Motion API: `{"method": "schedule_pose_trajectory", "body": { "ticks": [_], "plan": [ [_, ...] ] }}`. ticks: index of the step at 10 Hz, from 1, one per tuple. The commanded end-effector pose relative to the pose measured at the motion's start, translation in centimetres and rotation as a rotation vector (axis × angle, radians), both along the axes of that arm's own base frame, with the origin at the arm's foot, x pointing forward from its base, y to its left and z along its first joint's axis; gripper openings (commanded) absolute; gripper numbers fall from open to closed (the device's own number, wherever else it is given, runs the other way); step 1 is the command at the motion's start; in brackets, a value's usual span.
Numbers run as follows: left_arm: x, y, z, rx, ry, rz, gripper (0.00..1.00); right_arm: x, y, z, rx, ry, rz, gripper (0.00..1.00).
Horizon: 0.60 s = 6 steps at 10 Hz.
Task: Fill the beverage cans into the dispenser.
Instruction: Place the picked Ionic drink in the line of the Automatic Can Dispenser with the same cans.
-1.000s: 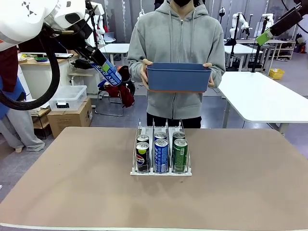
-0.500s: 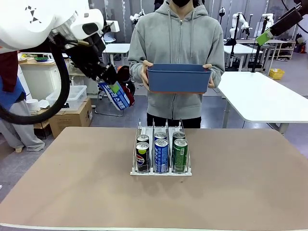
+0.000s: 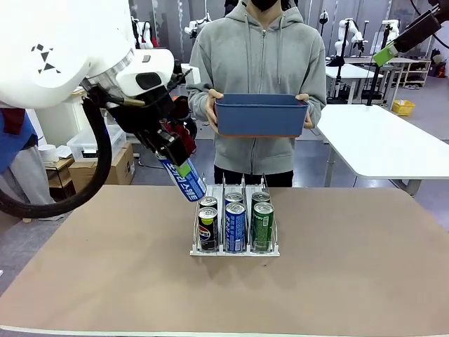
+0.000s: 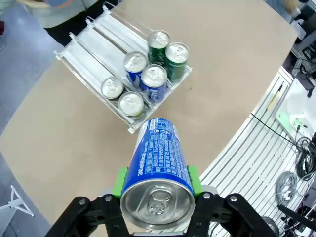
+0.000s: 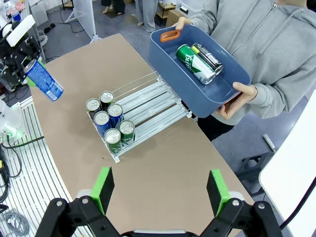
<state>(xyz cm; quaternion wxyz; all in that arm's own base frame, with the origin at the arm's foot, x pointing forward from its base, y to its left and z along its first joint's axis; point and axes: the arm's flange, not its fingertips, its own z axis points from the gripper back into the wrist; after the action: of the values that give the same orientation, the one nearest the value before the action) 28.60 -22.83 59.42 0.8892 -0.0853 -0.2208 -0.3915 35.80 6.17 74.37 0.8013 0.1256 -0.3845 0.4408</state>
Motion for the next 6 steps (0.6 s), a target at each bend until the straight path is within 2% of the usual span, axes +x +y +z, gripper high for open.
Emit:
{"method": "schedule_pose_trajectory", "body": {
  "ticks": [1,2,6],
  "plan": [
    [0.41,0.88,0.40,-0.039,-0.011,-0.073,0.57,0.02,-0.04,-0.02,-0.008,-0.001,-0.002,1.00],
    [0.00,0.00,0.00,0.000,0.000,0.000,0.57,0.02,-0.04,-0.02,-0.008,-0.001,-0.002,1.00],
    [0.00,0.00,0.00,0.000,0.000,0.000,0.57,0.02,-0.04,-0.02,-0.008,-0.001,-0.002,1.00]
  ]
}}
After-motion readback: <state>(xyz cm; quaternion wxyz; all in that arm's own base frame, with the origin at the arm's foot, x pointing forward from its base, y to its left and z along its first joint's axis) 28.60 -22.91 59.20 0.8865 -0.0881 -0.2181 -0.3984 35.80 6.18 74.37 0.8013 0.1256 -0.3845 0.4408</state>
